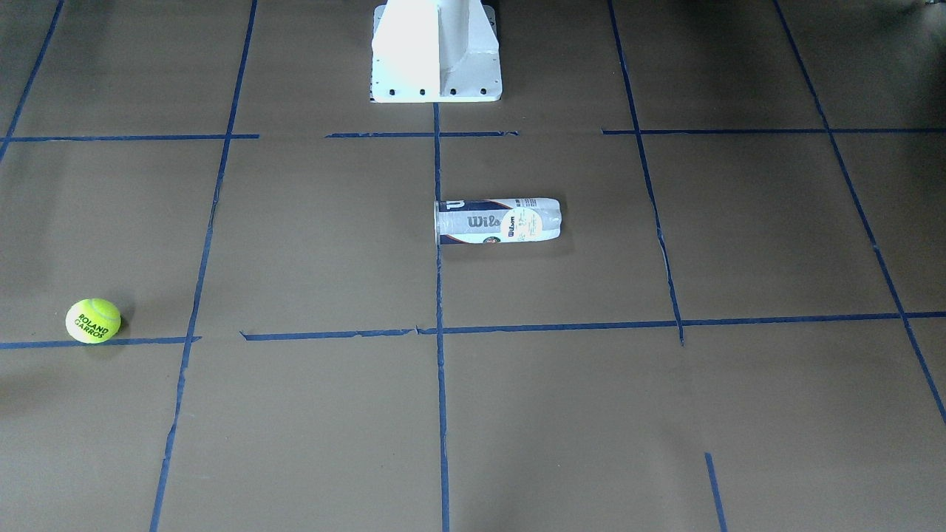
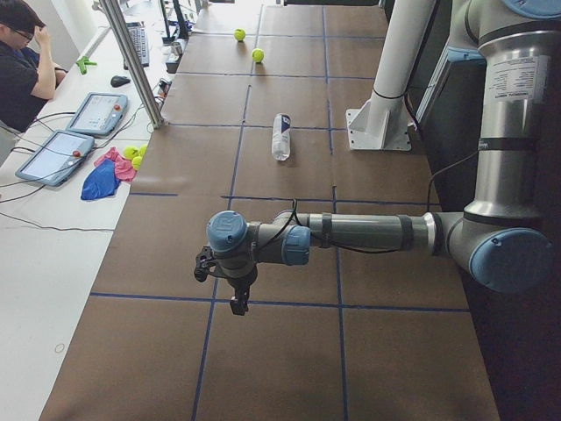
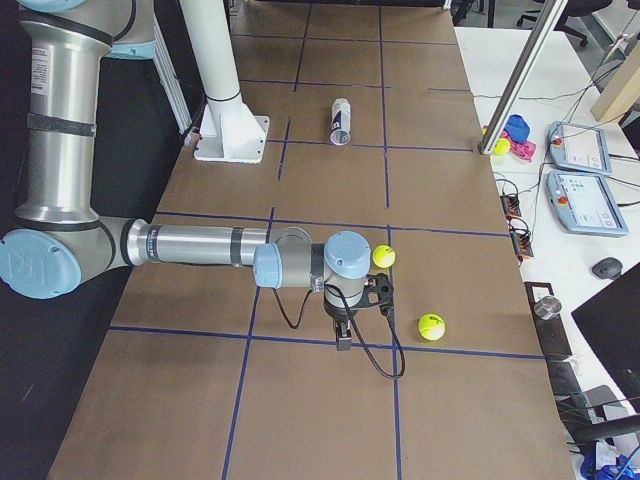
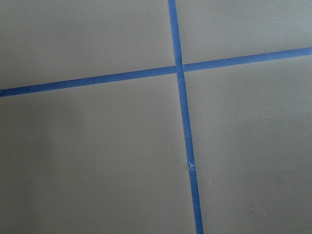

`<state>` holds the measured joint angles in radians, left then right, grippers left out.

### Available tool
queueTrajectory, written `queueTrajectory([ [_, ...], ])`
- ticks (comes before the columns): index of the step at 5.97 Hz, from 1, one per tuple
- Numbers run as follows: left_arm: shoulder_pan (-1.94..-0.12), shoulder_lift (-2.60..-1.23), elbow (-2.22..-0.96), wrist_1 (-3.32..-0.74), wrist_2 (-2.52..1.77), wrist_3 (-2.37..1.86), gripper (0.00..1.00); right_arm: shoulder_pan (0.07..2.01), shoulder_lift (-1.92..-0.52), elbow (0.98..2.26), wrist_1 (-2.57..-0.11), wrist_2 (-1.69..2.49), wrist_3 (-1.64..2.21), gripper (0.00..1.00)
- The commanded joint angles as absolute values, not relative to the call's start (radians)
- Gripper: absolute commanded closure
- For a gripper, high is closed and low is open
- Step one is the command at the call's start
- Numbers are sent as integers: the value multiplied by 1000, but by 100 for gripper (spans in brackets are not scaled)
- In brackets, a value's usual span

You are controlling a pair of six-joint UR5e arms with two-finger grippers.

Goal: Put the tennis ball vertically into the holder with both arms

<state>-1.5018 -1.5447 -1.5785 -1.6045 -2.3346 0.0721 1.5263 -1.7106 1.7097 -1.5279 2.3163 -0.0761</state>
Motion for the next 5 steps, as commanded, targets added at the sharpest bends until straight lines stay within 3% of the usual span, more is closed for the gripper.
queueTrajectory([
  [1,-1499,-1545,-1580,-1605,-2338,74,0,1523,-1704,1712,-1528,2316,-69,0],
  [3,-1484,-1558,-1565,-1618,-2332,68,0,1505,-1675,1713,-1526,2315,-66,0],
  [5,-1477,-1670,-1560,-1695,-2338,63,0,1505,-1620,1707,-1529,2318,-52,0],
])
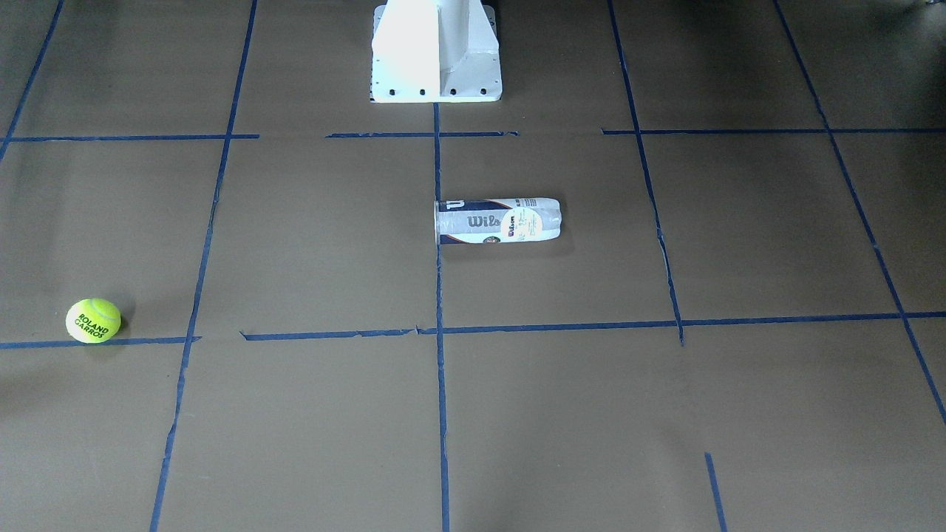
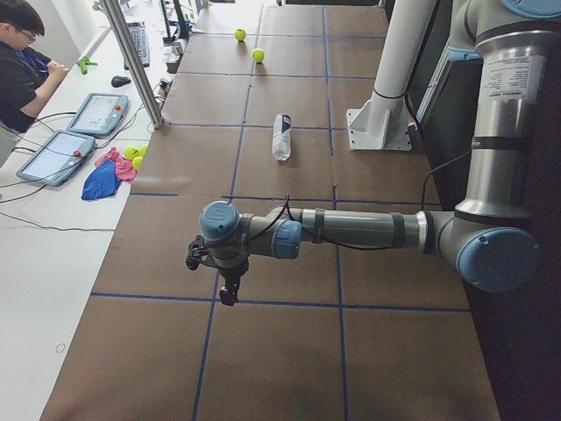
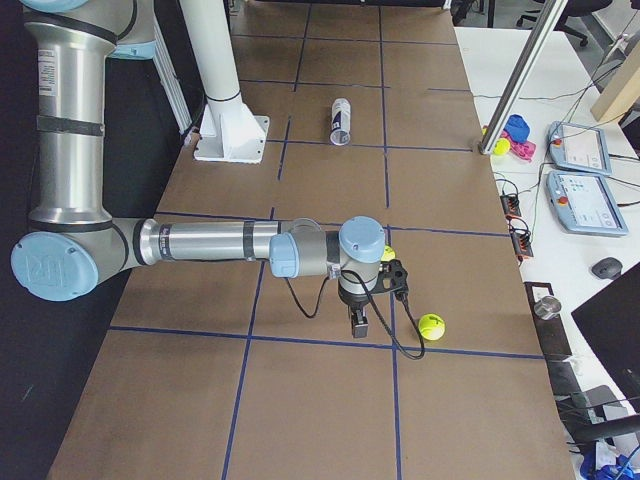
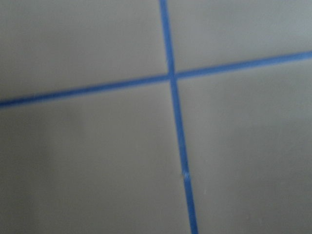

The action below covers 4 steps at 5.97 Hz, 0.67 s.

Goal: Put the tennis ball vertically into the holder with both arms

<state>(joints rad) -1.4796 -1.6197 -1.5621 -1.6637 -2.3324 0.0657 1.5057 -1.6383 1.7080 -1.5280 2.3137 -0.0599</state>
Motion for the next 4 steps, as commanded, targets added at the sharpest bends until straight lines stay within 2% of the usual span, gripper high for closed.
queueTrajectory([
  [1,-1477,-1687,-1590,-1710,-2338,66,0,1505,-1596,1701,-1529,2316,-51,0],
  [2,-1471,-1709,-1615,-1788,-2339,63,0,1505,-1554,1688,-1528,2318,-52,0],
  [3,-1447,-1710,-1611,-1971,-2338,-1,0,1503,-1548,1690,-1528,2318,-52,0],
  [4,-1358,-1741,-1618,-2140,-2327,-2,0,1503,-1548,1692,-1528,2318,-51,0],
])
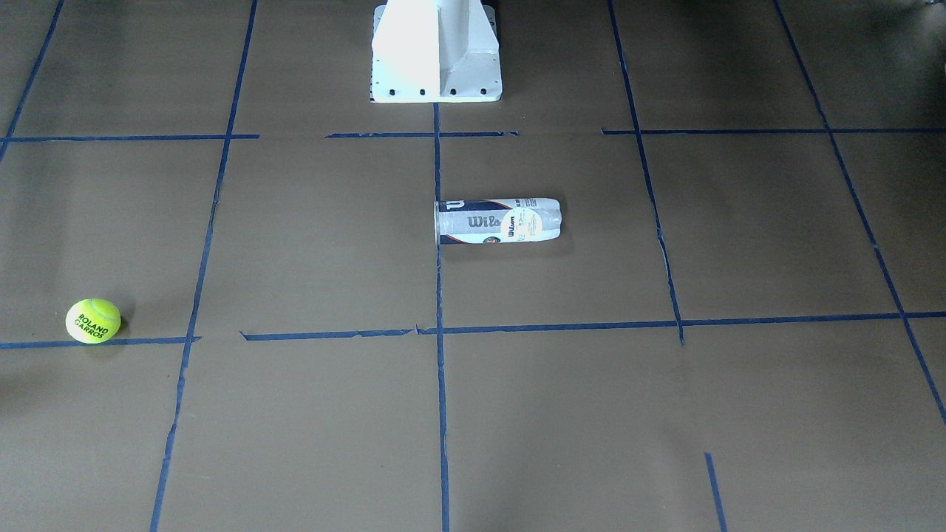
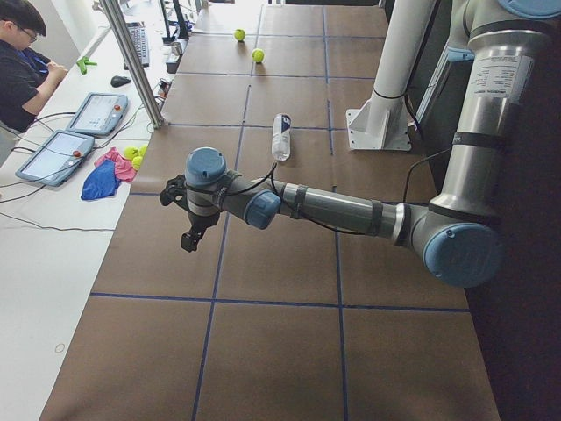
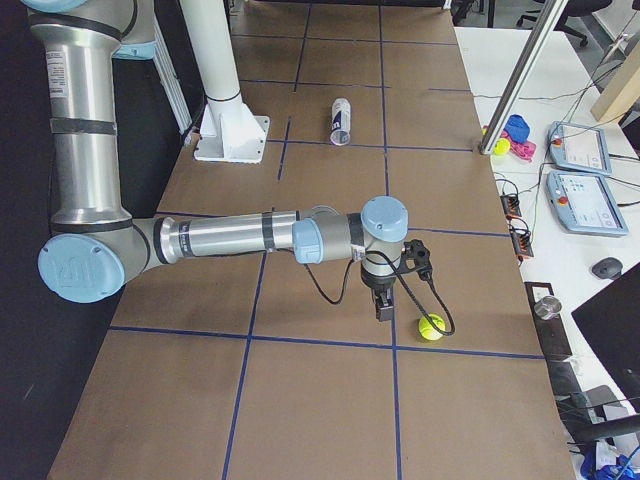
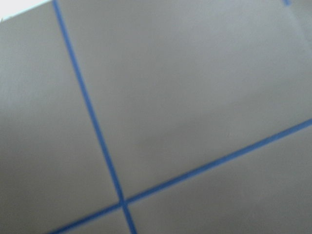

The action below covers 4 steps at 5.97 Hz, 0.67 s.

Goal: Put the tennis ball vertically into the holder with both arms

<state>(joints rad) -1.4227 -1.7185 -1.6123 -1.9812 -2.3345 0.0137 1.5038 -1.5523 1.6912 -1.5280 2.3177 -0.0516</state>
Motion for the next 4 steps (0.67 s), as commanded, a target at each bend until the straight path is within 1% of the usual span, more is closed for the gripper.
queueTrajectory([
  [1,-1280,-1788,-1634,-2188,-2327,-3,0,1503,-1548,1692,-1528,2318,-51,0],
  [2,-1196,-1833,-1640,-2194,-2326,-9,0,1503,-1548,1692,-1528,2318,-51,0],
  [3,-1152,-1904,-1653,-2191,-2324,-14,0,1503,-1548,1693,-1528,2319,-49,0],
  [4,-1084,-1954,-1690,-2191,-2321,-12,0,1503,-1548,1695,-1528,2319,-49,0],
])
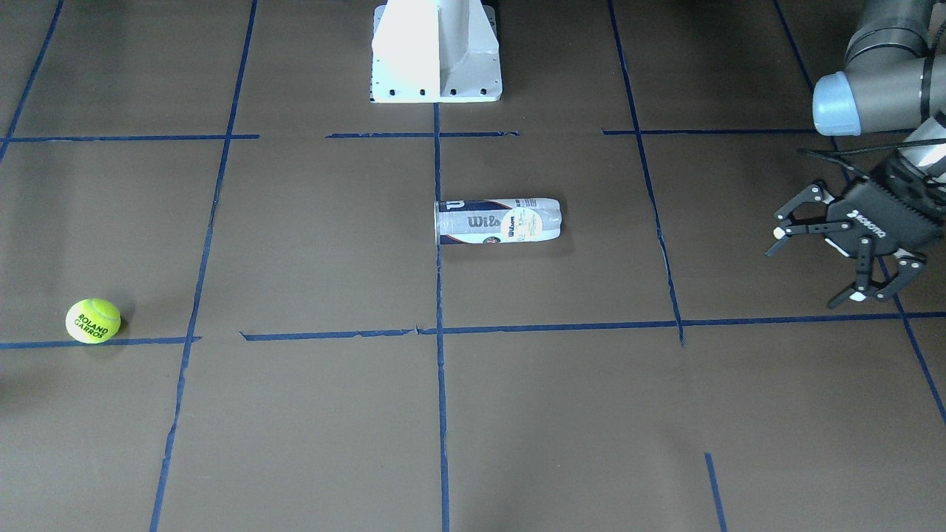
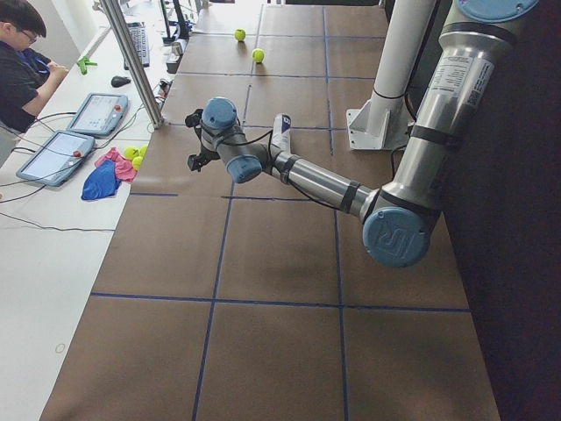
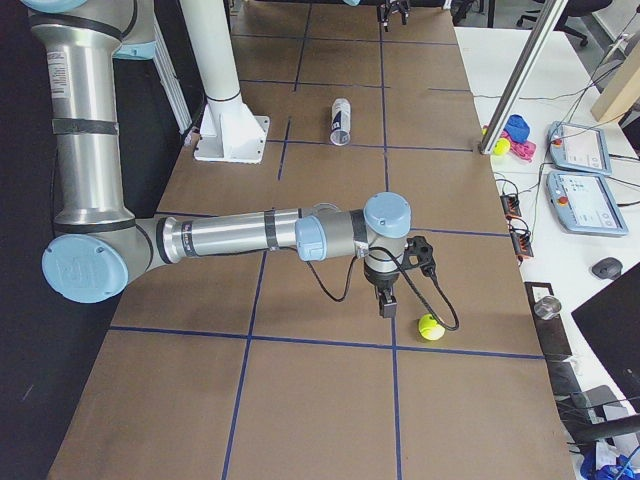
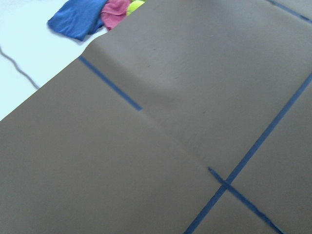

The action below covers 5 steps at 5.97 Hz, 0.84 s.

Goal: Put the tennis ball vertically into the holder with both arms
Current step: 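Move the left gripper down over the lying Wilson ball can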

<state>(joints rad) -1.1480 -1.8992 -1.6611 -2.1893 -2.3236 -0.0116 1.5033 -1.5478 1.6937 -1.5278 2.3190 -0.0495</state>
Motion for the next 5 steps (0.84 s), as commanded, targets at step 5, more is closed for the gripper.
queueTrajectory([
  [5,-583,-2233,-1730,-1838,-1890,-10,0,1503,-1548,1694,-1529,2321,-49,0],
])
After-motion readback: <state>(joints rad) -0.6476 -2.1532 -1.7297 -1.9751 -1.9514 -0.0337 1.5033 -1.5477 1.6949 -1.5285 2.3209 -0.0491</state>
